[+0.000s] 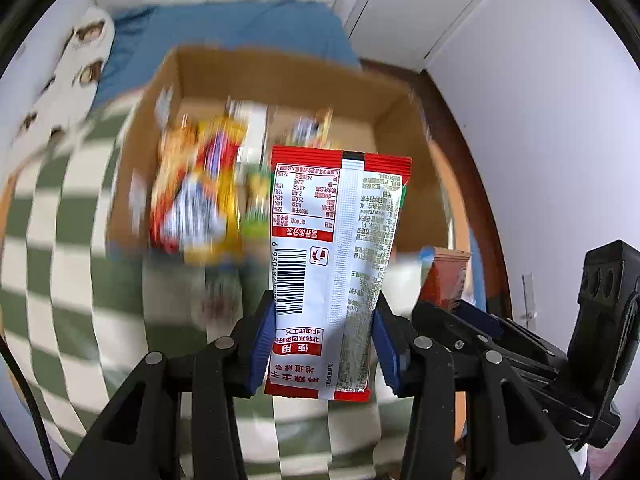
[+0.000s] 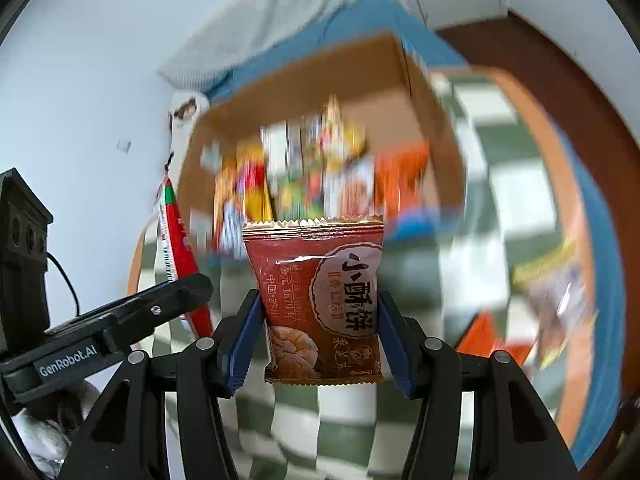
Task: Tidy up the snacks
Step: 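Carry both packets into the box and open both tools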
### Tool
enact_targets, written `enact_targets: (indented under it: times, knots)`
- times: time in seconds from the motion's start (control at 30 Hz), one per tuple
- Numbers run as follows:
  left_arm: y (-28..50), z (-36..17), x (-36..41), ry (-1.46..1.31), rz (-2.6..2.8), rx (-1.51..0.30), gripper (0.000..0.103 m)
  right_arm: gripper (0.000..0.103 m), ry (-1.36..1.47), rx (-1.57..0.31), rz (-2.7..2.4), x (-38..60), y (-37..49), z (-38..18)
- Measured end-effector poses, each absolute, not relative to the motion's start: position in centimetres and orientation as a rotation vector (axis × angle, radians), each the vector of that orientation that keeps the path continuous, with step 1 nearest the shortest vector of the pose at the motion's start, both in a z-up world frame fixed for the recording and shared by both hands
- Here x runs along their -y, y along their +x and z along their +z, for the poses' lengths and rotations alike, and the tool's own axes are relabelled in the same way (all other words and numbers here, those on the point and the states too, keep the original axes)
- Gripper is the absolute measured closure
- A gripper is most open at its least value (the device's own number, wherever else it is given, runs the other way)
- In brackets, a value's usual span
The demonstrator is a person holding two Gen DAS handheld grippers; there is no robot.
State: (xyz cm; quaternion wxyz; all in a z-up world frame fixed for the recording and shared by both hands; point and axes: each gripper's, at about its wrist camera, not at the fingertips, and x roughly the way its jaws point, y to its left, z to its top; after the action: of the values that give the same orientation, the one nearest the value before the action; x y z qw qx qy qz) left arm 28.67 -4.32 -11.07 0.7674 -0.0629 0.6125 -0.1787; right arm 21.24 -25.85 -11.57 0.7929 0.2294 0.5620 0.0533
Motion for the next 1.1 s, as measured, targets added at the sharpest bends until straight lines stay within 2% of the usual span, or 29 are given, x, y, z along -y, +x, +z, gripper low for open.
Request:
enact_targets:
  times: [0.13,0.27,0.4,0.53,0.67,0.87,0.93,0.97,1.0,1.07,1.1]
  knots:
    - [34.9,-9.2,4.5,-0.089,-0.342,-1.306,0.061,0.044,0.443,-1.186,0.067,26.7,27.5,-10.3]
    - [41.1,-10.2,5.5,-0.03,-0.304,-1.352,0.06,0.044,0.39,-1.224,0.016,27.7,33.7,-11.2]
    - [45.8,-12.4,5.4,0.031,-0.247,-1.405,0.06,0.044,0.352,-1.272,-0.025,27.8,38.3,-13.2]
    - [49.1,-16.9,4.6,0.086,-0.185,-1.489,0.06,0.044,0.341,-1.325,-0.038,27.8,41.2,-15.5]
    - [51.1,-20.5,3.5,0.082,-0.158,-1.615,0.06,0.044,0.331,-1.385,-0.054,27.7,43.4,-18.3]
    - [52.3,-23.6,1.9,0.061,-0.112,-1.695,0.058,0.043,0.321,-1.443,-0.082,27.6,45.4,-21.2]
    - [52.5,-24.2,1.6,0.044,-0.103,-1.713,0.056,0.03,0.329,-1.464,-0.1,27.7,45.8,-22.0]
    - [52.7,-24.5,1.4,0.029,-0.099,-1.716,0.054,0.019,0.336,-1.469,-0.106,27.7,46.2,-22.3]
    - [52.9,-24.6,1.3,0.02,-0.094,-1.712,0.05,0.014,0.338,-1.468,-0.111,27.7,46.3,-22.4]
    - [53.2,-24.4,1.0,0.014,-0.089,-1.676,0.039,0.014,0.339,-1.46,-0.113,27.7,46.6,-22.6]
    - [53.3,-24.2,1.0,0.017,-0.085,-1.666,0.028,0.012,0.339,-1.46,-0.115,27.6,46.7,-22.6]
